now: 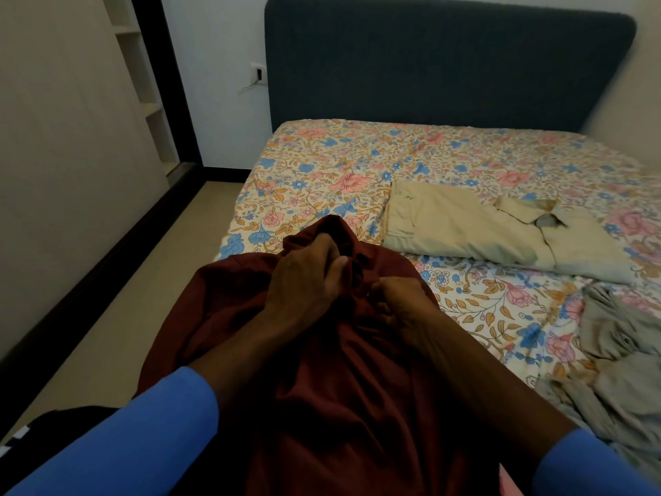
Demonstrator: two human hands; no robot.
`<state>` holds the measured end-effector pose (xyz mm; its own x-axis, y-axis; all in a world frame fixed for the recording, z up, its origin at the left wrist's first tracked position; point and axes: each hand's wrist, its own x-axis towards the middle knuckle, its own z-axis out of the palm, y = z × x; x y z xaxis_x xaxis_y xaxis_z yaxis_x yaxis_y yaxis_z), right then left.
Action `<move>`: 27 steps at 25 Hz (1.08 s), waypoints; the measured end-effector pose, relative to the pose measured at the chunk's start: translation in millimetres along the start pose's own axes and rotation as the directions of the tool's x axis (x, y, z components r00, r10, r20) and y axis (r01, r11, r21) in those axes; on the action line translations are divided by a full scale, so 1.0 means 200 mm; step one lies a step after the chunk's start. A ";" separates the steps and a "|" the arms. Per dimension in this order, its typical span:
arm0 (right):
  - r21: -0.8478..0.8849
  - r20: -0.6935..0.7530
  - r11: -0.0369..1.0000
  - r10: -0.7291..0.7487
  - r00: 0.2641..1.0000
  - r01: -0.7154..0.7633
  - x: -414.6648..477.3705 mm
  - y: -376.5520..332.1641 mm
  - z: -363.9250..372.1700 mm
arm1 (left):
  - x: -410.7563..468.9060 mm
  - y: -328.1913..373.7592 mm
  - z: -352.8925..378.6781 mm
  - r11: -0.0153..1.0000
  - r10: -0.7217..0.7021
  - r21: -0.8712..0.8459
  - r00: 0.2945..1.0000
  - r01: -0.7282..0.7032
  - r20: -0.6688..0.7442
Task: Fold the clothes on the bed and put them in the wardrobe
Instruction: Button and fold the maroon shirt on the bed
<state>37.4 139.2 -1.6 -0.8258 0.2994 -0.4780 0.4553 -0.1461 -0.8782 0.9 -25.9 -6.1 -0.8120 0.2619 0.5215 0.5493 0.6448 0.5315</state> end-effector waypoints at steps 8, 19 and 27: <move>0.001 0.031 0.999 -0.034 0.999 0.034 -0.04 0.01 0.00 | -0.08 -0.01 0.11 0.975 -0.164 -0.112 0.963 0.191 0.212; 0.041 0.173 0.995 -0.095 0.980 0.089 -0.07 -0.01 0.02 | -0.10 0.00 0.03 0.947 -0.196 -0.241 0.976 0.212 0.091; 0.149 0.071 0.988 -0.059 0.996 0.048 -0.06 0.02 0.04 | 0.00 -0.09 -0.12 0.985 -0.145 -0.107 0.982 0.132 -0.124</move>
<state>46.9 127.5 1.4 -0.8730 0.2395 -0.4248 0.3602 -0.2706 -0.8928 -4.8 -55.4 0.2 -0.8525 0.0745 0.5174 0.4550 0.5932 0.6642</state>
